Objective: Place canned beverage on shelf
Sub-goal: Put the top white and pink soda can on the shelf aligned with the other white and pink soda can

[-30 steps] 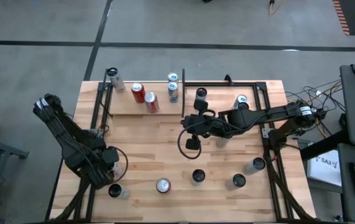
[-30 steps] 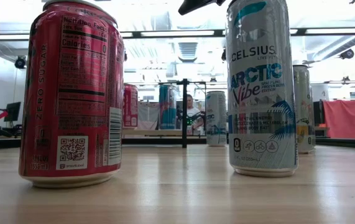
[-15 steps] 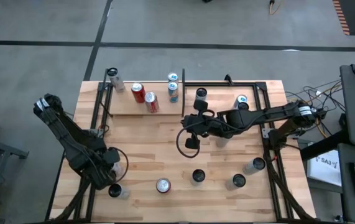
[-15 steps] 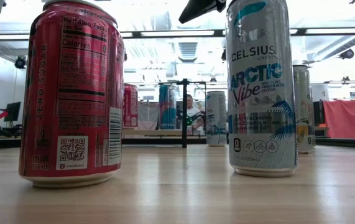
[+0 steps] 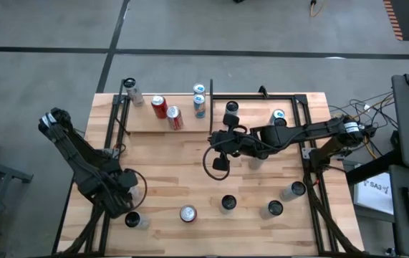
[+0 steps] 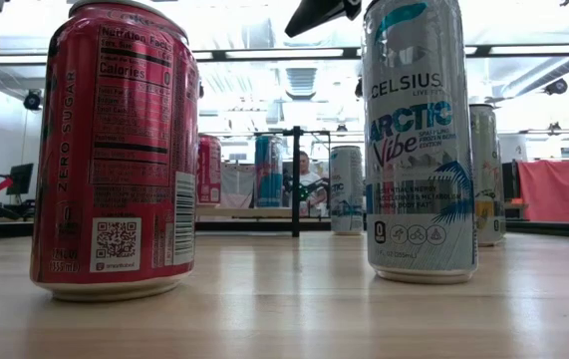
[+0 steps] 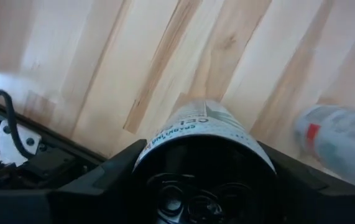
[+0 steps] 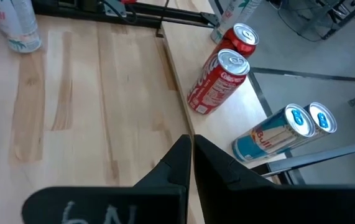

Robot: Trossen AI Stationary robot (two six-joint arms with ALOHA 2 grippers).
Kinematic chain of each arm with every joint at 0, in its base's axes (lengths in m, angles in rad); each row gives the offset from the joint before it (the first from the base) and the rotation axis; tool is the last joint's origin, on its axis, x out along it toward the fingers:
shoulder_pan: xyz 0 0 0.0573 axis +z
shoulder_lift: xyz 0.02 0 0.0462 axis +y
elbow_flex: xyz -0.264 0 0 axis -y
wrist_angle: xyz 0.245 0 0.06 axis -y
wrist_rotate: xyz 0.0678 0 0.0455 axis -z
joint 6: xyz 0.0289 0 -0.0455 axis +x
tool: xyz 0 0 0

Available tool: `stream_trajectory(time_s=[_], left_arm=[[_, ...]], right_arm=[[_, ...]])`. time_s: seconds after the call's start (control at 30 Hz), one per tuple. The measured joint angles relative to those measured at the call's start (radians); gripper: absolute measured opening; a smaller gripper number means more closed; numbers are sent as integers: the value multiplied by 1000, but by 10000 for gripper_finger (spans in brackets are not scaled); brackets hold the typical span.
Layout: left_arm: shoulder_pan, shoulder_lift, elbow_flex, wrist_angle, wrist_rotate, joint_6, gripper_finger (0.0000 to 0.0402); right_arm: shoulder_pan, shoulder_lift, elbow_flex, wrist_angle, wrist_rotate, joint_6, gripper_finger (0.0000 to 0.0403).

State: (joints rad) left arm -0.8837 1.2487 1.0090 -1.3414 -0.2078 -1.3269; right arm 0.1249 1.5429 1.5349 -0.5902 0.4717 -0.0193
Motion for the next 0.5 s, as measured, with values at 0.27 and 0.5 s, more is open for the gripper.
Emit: stream_trajectory(time_s=[0.27, 0.5], left_arm=[[0, -6, 151, -84, -177, 40, 239], [33, -6, 316, -92, -442, 246, 239]], right_arm=[[-1, 0, -47, 87, -75, -24, 9], [-3, 0, -151, 371, -234, -78, 9]])
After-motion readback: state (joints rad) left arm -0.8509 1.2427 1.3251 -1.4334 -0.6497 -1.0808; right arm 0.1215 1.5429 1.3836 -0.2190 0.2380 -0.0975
